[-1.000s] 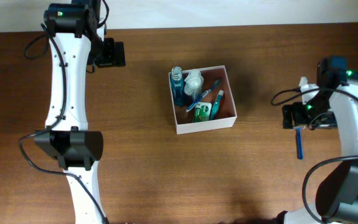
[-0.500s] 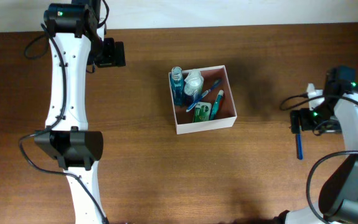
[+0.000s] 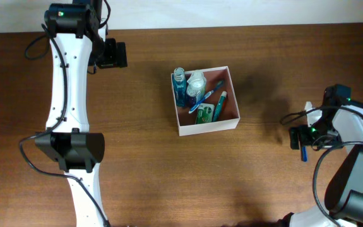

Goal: Pack container
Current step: 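Lower the right gripper over the blue razor handle, then close the right gripper on the razor handle and lift it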

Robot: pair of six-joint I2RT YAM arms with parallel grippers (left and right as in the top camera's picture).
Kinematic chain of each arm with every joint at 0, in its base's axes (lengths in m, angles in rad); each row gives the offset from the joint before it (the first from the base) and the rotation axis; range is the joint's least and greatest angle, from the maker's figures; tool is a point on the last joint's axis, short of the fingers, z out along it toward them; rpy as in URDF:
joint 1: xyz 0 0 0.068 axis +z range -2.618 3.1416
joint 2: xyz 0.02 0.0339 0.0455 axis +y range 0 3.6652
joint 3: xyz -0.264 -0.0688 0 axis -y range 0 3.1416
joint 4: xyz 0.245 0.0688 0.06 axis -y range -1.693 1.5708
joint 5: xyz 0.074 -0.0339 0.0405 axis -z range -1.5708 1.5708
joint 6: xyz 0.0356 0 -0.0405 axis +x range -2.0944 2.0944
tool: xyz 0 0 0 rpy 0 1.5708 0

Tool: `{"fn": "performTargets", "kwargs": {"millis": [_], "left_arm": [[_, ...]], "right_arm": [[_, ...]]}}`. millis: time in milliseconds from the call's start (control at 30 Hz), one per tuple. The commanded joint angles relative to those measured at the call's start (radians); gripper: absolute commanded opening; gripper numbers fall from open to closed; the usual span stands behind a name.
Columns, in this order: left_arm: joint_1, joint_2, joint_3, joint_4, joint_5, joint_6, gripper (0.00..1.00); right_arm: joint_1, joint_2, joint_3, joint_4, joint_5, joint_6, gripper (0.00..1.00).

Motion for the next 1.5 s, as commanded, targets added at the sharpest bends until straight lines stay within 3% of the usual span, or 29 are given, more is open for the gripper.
{"fn": "performTargets", "kwargs": {"millis": [0,467,1300,1400,1467], "left_arm": [[0.002,-0.031,-0.003,-0.001,0.007,-0.006,0.99],[0.002,-0.031,-0.003,-0.001,0.007,-0.006,0.99],[0.002,-0.031,-0.003,-0.001,0.007,-0.006,0.99],[0.002,-0.031,-0.003,-0.001,0.007,-0.006,0.99],[0.002,-0.031,-0.003,-0.001,0.007,-0.006,0.99]], "right_arm": [[-0.001,0.007,-0.013,0.020,-0.016,-0.002,0.99],[-0.001,0.007,-0.111,0.158,-0.086,0.002,0.99],[-0.001,0.084,-0.114,0.179,-0.110,0.002,0.99],[-0.001,0.084,-0.114,0.177,-0.100,0.003,0.85],[-0.001,0.084,-0.114,0.177,-0.100,0.009,0.61]]}}
